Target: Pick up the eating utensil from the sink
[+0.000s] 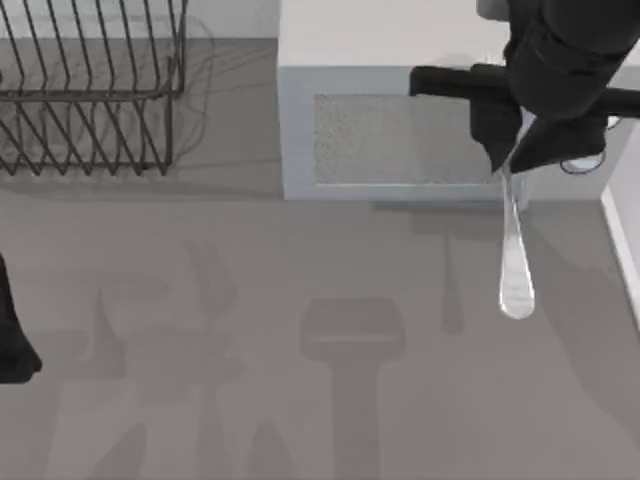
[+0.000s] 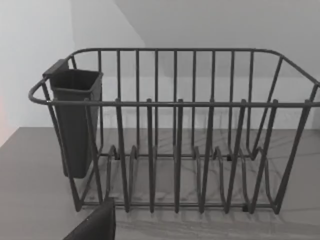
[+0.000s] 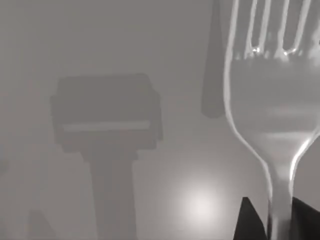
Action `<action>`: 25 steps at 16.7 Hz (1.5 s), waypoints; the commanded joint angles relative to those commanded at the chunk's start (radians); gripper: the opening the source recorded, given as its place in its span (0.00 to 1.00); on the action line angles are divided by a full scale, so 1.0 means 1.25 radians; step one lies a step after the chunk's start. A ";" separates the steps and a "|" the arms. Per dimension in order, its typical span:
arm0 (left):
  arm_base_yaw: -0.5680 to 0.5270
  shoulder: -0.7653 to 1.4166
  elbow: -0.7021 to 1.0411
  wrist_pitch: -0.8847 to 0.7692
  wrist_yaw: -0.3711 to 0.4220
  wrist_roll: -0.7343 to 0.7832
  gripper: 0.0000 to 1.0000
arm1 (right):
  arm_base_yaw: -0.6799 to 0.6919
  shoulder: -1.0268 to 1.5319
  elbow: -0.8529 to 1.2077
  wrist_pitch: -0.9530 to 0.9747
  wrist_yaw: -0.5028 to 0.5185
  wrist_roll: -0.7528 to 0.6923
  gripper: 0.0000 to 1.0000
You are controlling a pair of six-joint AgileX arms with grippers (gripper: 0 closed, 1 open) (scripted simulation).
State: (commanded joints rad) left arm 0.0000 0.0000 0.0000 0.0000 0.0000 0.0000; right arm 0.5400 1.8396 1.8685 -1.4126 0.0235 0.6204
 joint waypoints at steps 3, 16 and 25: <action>0.000 0.000 0.000 0.000 0.000 0.000 1.00 | 0.094 0.035 -0.080 0.001 -0.014 0.059 0.00; 0.000 0.000 0.000 0.000 0.000 0.000 1.00 | 0.115 0.073 -0.257 0.189 -0.018 0.065 0.00; 0.000 0.000 0.000 0.000 0.000 0.000 1.00 | 0.119 0.098 -0.392 0.340 -0.018 0.067 0.00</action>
State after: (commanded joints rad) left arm 0.0000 0.0000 0.0000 0.0000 0.0000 0.0000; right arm 0.6884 1.9617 1.3785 -0.9876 0.0012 0.7045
